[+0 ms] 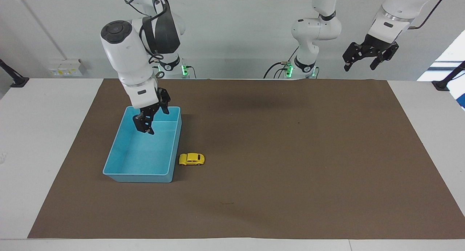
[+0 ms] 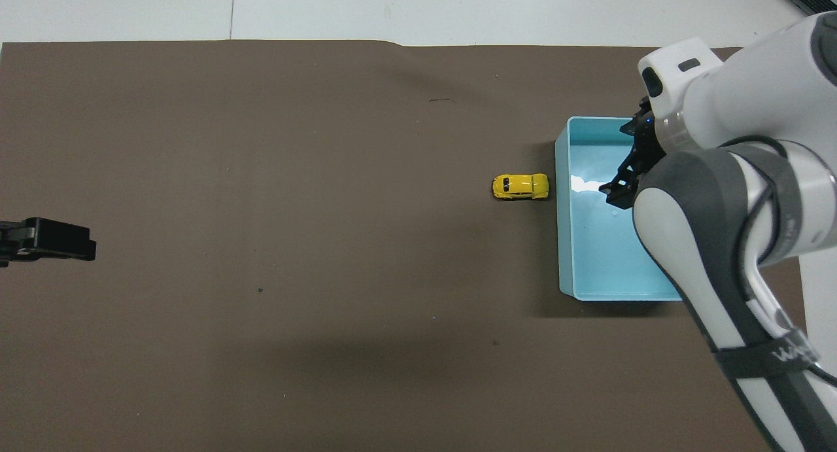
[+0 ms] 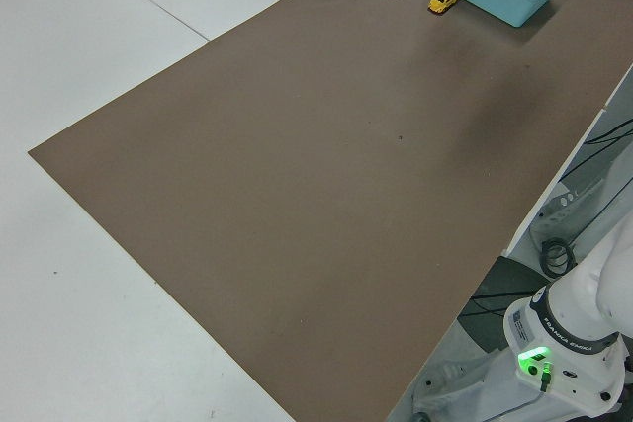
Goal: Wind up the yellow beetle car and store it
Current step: 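Reach the right gripper down to the car beside the blue bin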
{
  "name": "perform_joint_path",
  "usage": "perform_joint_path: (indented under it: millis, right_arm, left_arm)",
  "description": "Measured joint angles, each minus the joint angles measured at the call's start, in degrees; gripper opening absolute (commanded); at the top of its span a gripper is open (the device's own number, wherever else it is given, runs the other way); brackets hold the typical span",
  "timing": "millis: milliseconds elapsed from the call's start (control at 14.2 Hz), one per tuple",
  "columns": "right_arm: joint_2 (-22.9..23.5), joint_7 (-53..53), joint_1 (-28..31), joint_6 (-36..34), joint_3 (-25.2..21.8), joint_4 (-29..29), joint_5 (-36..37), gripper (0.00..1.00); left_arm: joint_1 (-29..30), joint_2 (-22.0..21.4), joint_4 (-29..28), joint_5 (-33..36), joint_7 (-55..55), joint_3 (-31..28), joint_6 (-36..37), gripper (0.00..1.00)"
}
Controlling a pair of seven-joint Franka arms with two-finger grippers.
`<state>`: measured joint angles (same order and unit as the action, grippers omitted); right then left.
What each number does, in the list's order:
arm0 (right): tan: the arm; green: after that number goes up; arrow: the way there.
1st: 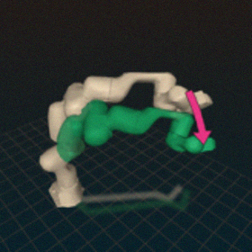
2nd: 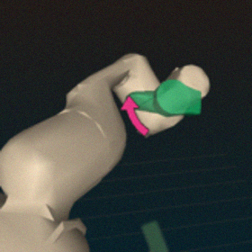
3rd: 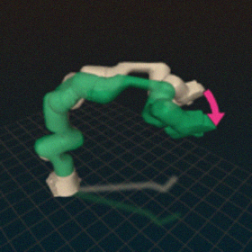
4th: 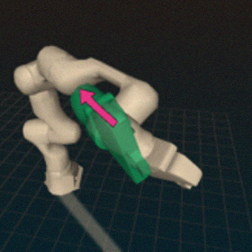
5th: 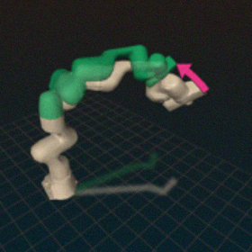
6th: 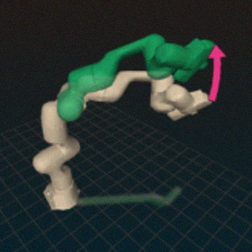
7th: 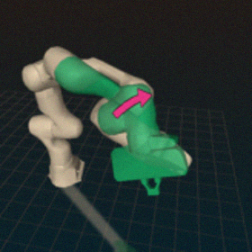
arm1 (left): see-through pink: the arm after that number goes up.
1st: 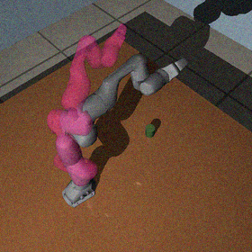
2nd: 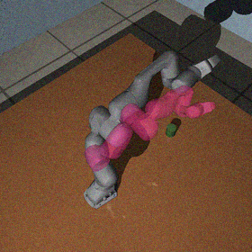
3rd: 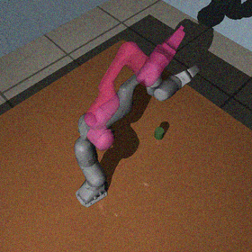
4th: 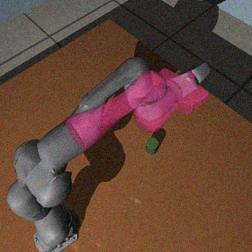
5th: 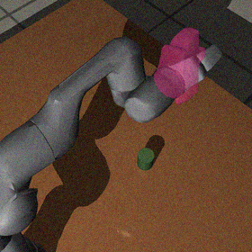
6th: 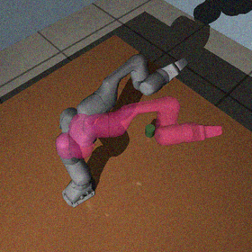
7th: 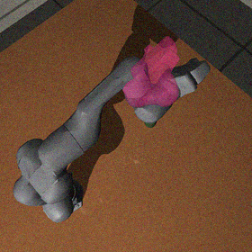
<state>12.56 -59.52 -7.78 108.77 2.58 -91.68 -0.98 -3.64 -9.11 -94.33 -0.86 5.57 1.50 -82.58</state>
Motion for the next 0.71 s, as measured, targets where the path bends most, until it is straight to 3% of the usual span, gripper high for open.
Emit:
perform_joint_path:
  millis: [706]
  right_arm:
    - [9.47, -14.52, -2.41, 10.2, 0.07, -1.62, 0.0, 1.0]
  left_arm:
    - [0.11, 0.0, 0.04, 0.0, -0.07, -0.52, 0.0, 1.0]
